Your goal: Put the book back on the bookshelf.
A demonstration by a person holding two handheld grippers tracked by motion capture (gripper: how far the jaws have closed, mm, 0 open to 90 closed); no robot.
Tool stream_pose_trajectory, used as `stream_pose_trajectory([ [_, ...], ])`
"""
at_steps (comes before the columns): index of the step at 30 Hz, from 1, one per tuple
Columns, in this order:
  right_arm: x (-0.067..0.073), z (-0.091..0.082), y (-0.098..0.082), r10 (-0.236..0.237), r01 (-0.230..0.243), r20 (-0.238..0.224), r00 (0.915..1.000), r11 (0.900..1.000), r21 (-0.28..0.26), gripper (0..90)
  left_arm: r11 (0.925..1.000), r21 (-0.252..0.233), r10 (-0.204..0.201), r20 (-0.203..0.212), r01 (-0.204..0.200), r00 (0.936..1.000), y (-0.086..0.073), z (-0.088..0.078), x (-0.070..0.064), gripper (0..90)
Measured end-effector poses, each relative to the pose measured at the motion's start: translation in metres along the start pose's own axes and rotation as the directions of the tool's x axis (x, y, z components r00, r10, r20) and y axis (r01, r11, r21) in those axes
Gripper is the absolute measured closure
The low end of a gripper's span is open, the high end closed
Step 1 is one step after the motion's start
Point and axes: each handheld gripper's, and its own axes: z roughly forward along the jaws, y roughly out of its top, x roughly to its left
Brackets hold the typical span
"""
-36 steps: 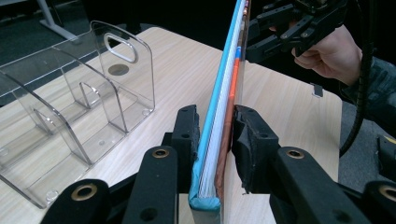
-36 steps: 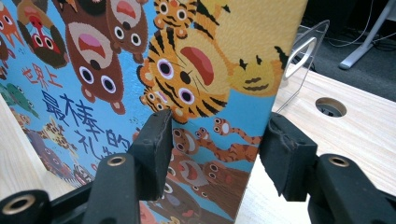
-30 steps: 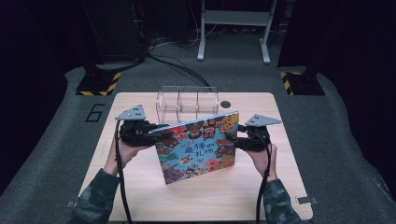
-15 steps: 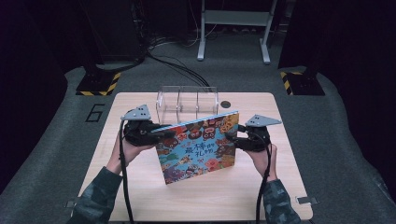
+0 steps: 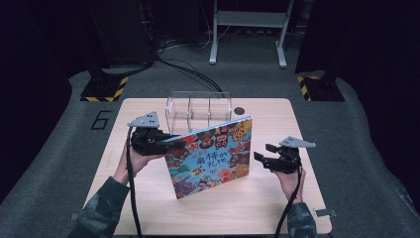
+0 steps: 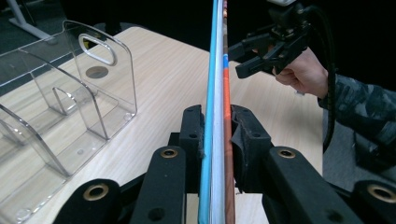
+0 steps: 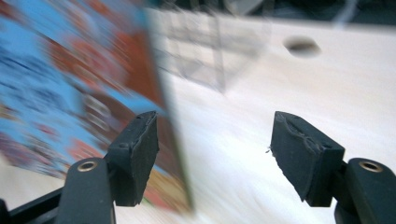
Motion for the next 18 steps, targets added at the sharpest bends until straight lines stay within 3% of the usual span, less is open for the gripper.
stream_pose_trajectory([
  [3,-0.014,0.0,-0.018,0.052,-0.053,0.053,0.9973,0.998,0.018,31.4,0.9998,0.011,0.016,0.002,-0.016,0.9999,0.002,0.001,-0.002,75.1],
  [4,-0.026,0.001,-0.035,0.089,-0.094,0.124,0.9883,0.995,0.037,31.2,0.9994,0.022,0.028,0.006,-0.028,0.9996,0.004,0.003,-0.004,75.2],
  [8,-0.037,0.006,-0.054,0.127,-0.143,0.2,0.9715,0.987,0.067,31.0,0.9982,0.045,0.038,0.019,-0.039,0.9991,0.007,0.004,-0.005,76.2],
  [9,-0.037,0.006,-0.054,0.127,-0.143,0.2,0.9715,0.987,0.067,31.0,0.9982,0.045,0.038,0.019,-0.039,0.9991,0.007,0.004,-0.005,76.6],
  [10,-0.04,0.009,-0.06,0.128,-0.15,0.238,0.9628,0.986,0.073,31.4,0.9976,0.058,0.037,0.022,-0.039,0.9991,0.008,0.004,-0.006,76.7],
  [16,-0.045,0.014,-0.067,0.134,-0.168,0.285,0.9493,0.981,0.101,31.8,0.9976,0.067,0.013,0.038,-0.016,0.9992,0.01,0.005,-0.008,78.5],
  [18,-0.045,0.016,-0.067,0.126,-0.159,0.291,0.9483,0.983,0.09,32.5,0.9979,0.063,0.01,0.049,-0.013,0.9987,0.012,0.005,-0.01,79.6],
])
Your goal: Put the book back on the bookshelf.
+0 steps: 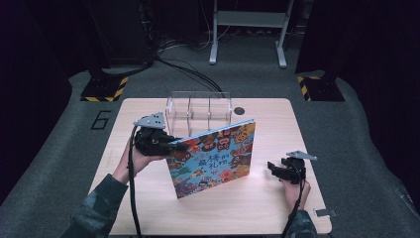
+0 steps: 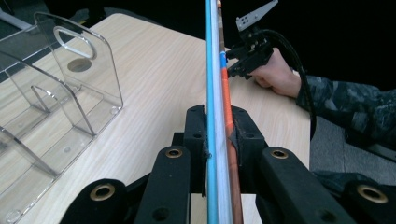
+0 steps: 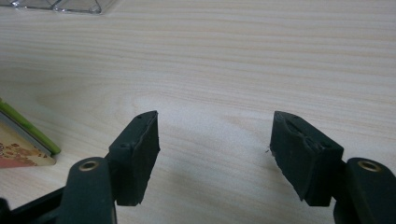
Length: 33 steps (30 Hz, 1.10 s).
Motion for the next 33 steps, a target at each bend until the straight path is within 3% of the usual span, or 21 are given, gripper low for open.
stream_pose_trajectory([
  [7,0.0,0.003,0.0,-0.003,0.003,-0.006,1.0,0.999,0.037,32.7,0.9994,0.029,-0.017,-0.022,0.017,0.9996,0.019,-0.003,-0.001,80.3],
  [17,-0.001,0.003,-0.001,0.0,0.0,-0.009,1.0,0.999,0.036,33.8,0.9983,0.039,-0.039,-0.08,0.042,0.996,0.041,-0.014,0.005,80.4],
  [23,-0.002,0.003,-0.001,-0.006,0.006,-0.005,1.0,0.999,0.034,34.2,0.998,0.054,-0.027,-0.105,0.033,0.9941,0.049,-0.019,0.004,80.4],
  [27,-0.002,0.003,0.0,0.0,0.0,-0.003,1.0,0.999,0.032,34.5,0.9994,0.023,-0.022,-0.123,0.025,0.9922,0.055,-0.022,0.0,80.4],
  [33,-0.002,0.004,0.0,-0.002,0.002,0.001,1.0,1.0,0.031,34.8,0.9982,0.059,0.007,-0.15,0.002,0.9887,0.071,-0.031,-0.001,80.3],
])
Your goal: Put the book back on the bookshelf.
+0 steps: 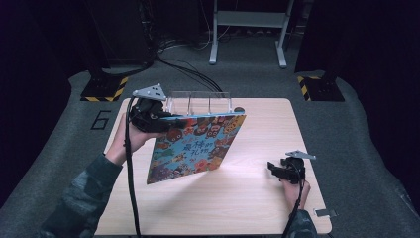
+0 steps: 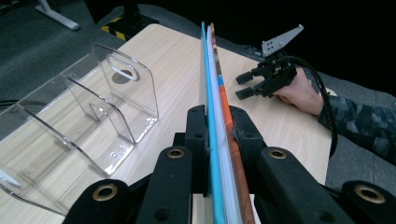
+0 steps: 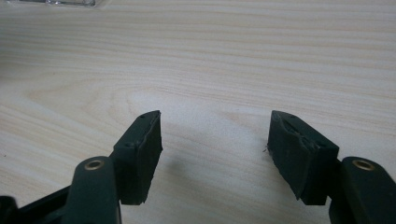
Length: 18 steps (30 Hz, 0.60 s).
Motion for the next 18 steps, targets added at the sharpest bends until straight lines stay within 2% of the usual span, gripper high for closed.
stream_pose_trajectory([
  [4,0.0,0.0,0.0,0.008,-0.008,0.001,1.0,1.0,0.002,35.0,0.9998,0.019,0.0,-0.029,0.001,0.9996,0.007,-0.005,0.0,80.3],
  [7,-0.001,0.0,0.0,0.013,-0.013,-0.005,0.9999,1.0,-0.004,35.3,0.9987,0.05,0.014,-0.047,-0.011,0.9988,0.013,-0.01,0.003,80.4],
  [8,-0.001,0.0,0.0,0.015,-0.015,-0.004,0.9999,1.0,-0.004,35.3,0.9985,0.053,0.016,-0.063,-0.013,0.9979,0.014,-0.011,0.003,80.3],
  [13,-0.001,0.0,0.0,0.012,-0.012,-0.003,0.9999,1.0,-0.005,35.3,0.9969,0.078,0.019,-0.093,-0.012,0.9955,0.018,-0.019,0.007,80.3],
  [18,0.0,0.0,0.0,0.007,-0.007,0.0,1.0,1.0,-0.002,33.8,0.9981,0.059,-0.011,-0.109,0.018,0.9939,0.018,-0.026,0.013,80.3],
])
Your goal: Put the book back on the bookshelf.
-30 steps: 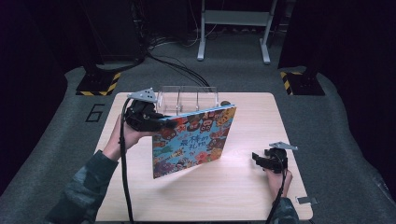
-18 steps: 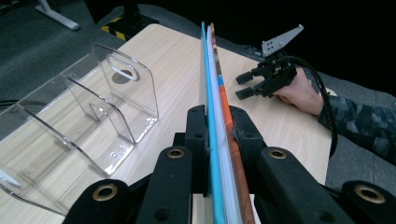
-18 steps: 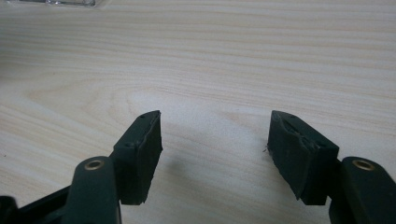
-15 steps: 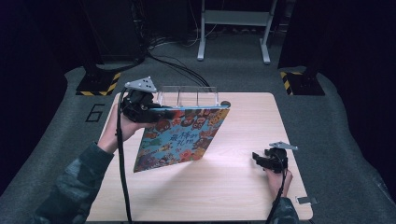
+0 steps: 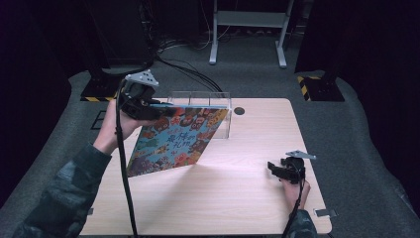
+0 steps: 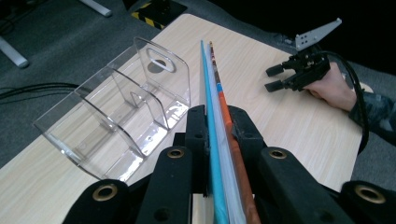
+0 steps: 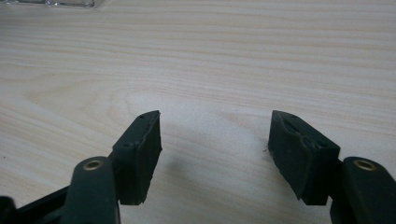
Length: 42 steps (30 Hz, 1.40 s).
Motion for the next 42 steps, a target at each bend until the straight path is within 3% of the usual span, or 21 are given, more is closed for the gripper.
stream_pose_trajectory([
  [4,0.002,0.002,0.001,-0.004,0.004,0.054,0.9985,1.0,0.01,26.0,0.9994,-0.013,-0.031,-0.023,0.031,0.9993,-0.002,-0.006,0.009,80.3],
  [9,0.01,0.009,0.003,-0.088,0.083,0.122,0.9886,0.995,0.05,14.8,0.9979,-0.028,-0.061,-0.051,0.059,0.9969,-0.004,-0.011,0.018,80.2],
  [22,0.01,0.011,0.003,-0.097,0.089,0.121,0.9879,0.993,0.075,6.6,0.9921,-0.07,-0.113,-0.127,0.104,0.9855,-0.006,-0.027,0.029,80.2],
  [23,0.01,0.011,0.003,-0.098,0.089,0.121,0.9879,0.993,0.074,6.6,0.9891,-0.081,-0.133,-0.134,0.123,0.982,-0.006,-0.029,0.031,80.2],
  [28,0.01,0.011,0.003,-0.095,0.086,0.122,0.988,0.993,0.075,6.6,0.9875,-0.079,-0.148,-0.162,0.137,0.9756,-0.004,-0.032,0.038,80.2],
  [31,0.01,0.011,0.003,-0.095,0.087,0.122,0.988,0.993,0.075,6.6,0.9846,-0.094,-0.163,-0.19,0.147,0.9682,-0.003,-0.032,0.042,80.2],
  [40,0.01,0.011,0.003,-0.095,0.086,0.122,0.9879,0.993,0.075,6.6,0.9742,-0.129,-0.212,-0.239,0.185,0.9476,0.0,-0.024,0.056,80.2],
  [42,0.01,0.011,0.003,-0.098,0.09,0.121,0.9878,0.993,0.074,6.6,0.9749,-0.122,-0.212,-0.253,0.187,0.944,0.001,-0.02,0.058,80.2],
])
